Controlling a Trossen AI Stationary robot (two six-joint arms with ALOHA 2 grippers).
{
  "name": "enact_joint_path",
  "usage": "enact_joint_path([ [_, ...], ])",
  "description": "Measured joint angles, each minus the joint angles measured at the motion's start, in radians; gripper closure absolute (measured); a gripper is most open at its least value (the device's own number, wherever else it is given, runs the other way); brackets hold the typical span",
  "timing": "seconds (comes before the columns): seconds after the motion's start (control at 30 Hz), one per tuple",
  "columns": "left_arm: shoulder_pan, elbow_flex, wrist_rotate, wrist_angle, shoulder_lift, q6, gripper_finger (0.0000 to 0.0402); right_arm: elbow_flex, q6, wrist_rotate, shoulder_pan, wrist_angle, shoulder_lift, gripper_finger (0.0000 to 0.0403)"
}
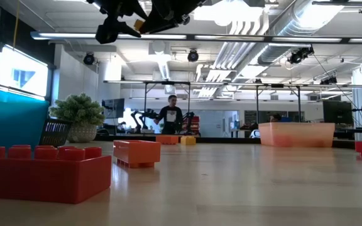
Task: Sort & place blocks by color
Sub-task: Put the yellow game piece into the black bin
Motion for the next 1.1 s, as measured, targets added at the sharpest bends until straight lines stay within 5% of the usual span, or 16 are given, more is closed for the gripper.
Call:
enact_joint_path([
  [0.43, -0.004, 0.000, -0.011, -0.003, 0.000, 0.099, 0.0325, 0.000, -0.023, 0.017, 0.000, -0.002, 0.000, 0.0285],
  [0.73, -0.006, 0.000, -0.040, -0.094, 0.000, 0.249, 0.0328, 0.000, -0.044, 0.039, 0.011, -0.029, 0.000, 0.0188],
  [1.1, -0.082, 0.000, -0.251, -0.421, 0.000, 0.391, 0.0329, 0.000, -0.021, 0.092, 0.011, -0.122, 0.000, 0.0175],
])
